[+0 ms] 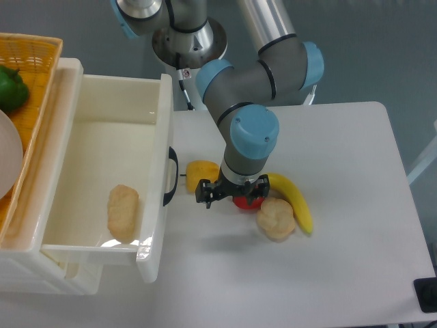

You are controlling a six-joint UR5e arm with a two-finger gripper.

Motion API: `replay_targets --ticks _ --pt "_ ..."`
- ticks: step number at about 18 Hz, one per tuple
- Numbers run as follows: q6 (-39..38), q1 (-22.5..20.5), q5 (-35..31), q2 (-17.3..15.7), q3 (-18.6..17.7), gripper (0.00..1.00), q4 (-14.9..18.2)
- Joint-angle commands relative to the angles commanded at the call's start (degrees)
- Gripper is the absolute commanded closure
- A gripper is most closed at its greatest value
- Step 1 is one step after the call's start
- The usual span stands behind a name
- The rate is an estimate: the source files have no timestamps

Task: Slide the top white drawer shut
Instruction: 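Lower the gripper beside the drawer front near its black handle, then push the drawer front with the gripper, sliding the drawer into the unit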

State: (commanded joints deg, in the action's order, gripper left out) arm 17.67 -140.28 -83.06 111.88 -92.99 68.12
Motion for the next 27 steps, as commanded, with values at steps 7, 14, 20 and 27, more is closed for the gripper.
replay_targets --ticks 7,14,20,27 --pt "0.00 1.15 0.44 -0.09 -0.09 0.00 0.00" --pt "0.18 1.76 1.67 -0.35 -0.09 0.00 0.00" --pt "0.09 2.11 2.02 -0.61 -0.09 0.00 0.17" --pt "0.09 2.72 2.28 -0.88 0.00 0.00 0.26"
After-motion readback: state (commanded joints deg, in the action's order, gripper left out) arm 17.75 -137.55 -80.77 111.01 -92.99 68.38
